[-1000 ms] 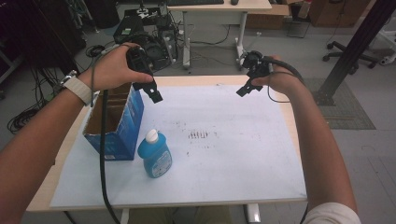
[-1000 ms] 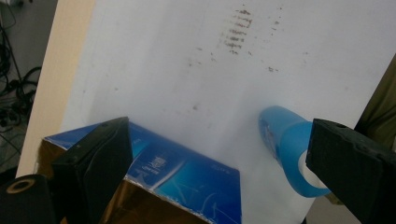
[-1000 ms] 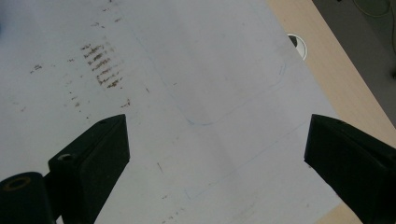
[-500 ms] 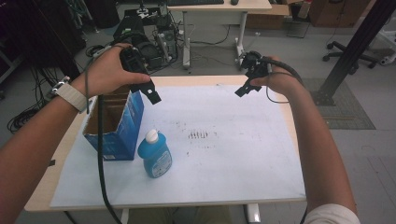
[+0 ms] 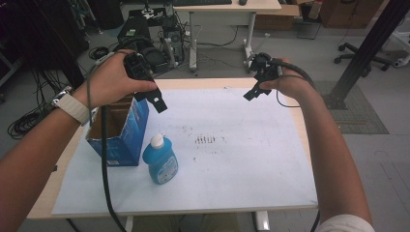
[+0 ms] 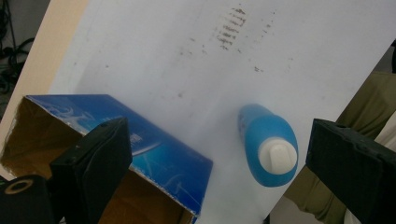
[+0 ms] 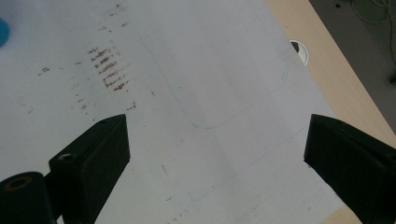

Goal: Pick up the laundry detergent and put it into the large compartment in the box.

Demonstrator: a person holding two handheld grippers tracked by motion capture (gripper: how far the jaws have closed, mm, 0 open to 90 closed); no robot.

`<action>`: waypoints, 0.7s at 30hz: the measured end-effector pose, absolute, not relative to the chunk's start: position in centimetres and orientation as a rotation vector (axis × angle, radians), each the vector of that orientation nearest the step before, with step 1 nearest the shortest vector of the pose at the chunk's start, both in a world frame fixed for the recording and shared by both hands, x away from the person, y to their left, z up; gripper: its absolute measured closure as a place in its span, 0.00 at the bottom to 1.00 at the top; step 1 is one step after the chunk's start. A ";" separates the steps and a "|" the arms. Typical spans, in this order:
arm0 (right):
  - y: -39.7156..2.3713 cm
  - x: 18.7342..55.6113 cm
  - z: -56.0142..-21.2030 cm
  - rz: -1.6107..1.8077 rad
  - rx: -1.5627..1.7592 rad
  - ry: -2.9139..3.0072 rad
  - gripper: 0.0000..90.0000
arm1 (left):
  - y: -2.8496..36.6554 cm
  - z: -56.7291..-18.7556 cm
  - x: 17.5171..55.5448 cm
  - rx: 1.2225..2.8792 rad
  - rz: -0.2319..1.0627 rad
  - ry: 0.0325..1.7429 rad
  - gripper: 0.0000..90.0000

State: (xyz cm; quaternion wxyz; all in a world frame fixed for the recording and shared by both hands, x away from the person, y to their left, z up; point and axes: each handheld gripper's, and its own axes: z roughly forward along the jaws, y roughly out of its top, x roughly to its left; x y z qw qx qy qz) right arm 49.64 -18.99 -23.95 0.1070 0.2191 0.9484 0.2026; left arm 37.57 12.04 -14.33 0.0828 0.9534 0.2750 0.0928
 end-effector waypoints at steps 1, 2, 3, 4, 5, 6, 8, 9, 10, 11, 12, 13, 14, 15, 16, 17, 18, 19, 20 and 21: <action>-19.0 49.6 -23.9 0.601 0.646 2.790 0.08 | 12.0 -14.3 37.4 2.842 0.263 0.844 0.08; -19.0 49.6 -23.9 0.601 0.646 2.790 0.08 | 12.0 -14.3 37.4 2.842 0.263 0.844 0.08; -19.0 49.6 -23.9 0.601 0.647 2.790 0.08 | 12.0 -14.3 37.2 2.840 0.262 0.851 0.08; -18.9 49.6 -23.9 0.602 0.644 2.789 0.08 | 12.0 -14.4 37.0 2.836 0.252 0.850 0.08; -18.9 49.6 -23.9 0.602 0.644 2.789 0.08 | 12.0 -14.4 37.0 2.836 0.252 0.850 0.08; -18.9 49.6 -23.9 0.599 0.641 2.790 0.08 | 12.0 -14.5 36.9 2.834 0.255 0.856 0.08; -18.8 49.6 -23.9 0.602 0.642 2.790 0.08 | 12.0 -14.5 36.7 2.829 0.253 0.865 0.08; -18.8 49.6 -24.0 0.602 0.643 2.792 0.08 | 12.0 -14.6 36.6 2.826 0.253 0.869 0.08; -18.8 49.6 -24.0 0.602 0.643 2.792 0.08 | 12.0 -14.7 36.5 2.825 0.251 0.873 0.08; -18.7 49.7 -24.0 0.601 0.636 2.793 0.08 | 12.1 -14.8 36.5 2.824 0.250 0.879 0.08; -18.7 49.7 -24.0 0.601 0.636 2.793 0.08 | 12.1 -14.9 36.4 2.823 0.249 0.884 0.08; -18.7 49.6 -24.0 0.602 0.638 2.793 0.08 | 12.2 -15.0 36.3 2.810 0.244 0.901 0.08; -18.7 49.6 -24.0 0.602 0.638 2.793 0.08 | 12.2 -15.0 36.3 2.810 0.244 0.901 0.08; -18.7 49.6 -24.0 0.602 0.636 2.793 0.08 | 12.3 -15.0 36.3 2.804 0.244 0.907 0.08; -18.7 49.6 -24.0 0.603 0.635 2.793 0.08 | 12.4 -15.0 36.2 2.793 0.244 0.923 0.08; -18.7 49.6 -24.0 0.603 0.635 2.793 0.08 | 12.4 -15.0 36.2 2.793 0.244 0.923 0.08; -18.7 49.6 -24.0 0.601 0.637 2.792 0.08 | 12.5 -15.0 36.1 2.789 0.242 0.930 0.08; -18.7 49.6 -24.0 0.601 0.637 2.792 0.08 | 12.6 -15.0 36.1 2.785 0.243 0.937 0.08; -18.8 49.6 -23.9 0.601 0.637 2.790 0.08 | 12.6 -15.0 36.0 2.784 0.247 0.941 0.08; -18.8 49.6 -23.9 0.601 0.637 2.790 0.08 | 12.6 -15.0 35.9 2.781 0.245 0.947 0.08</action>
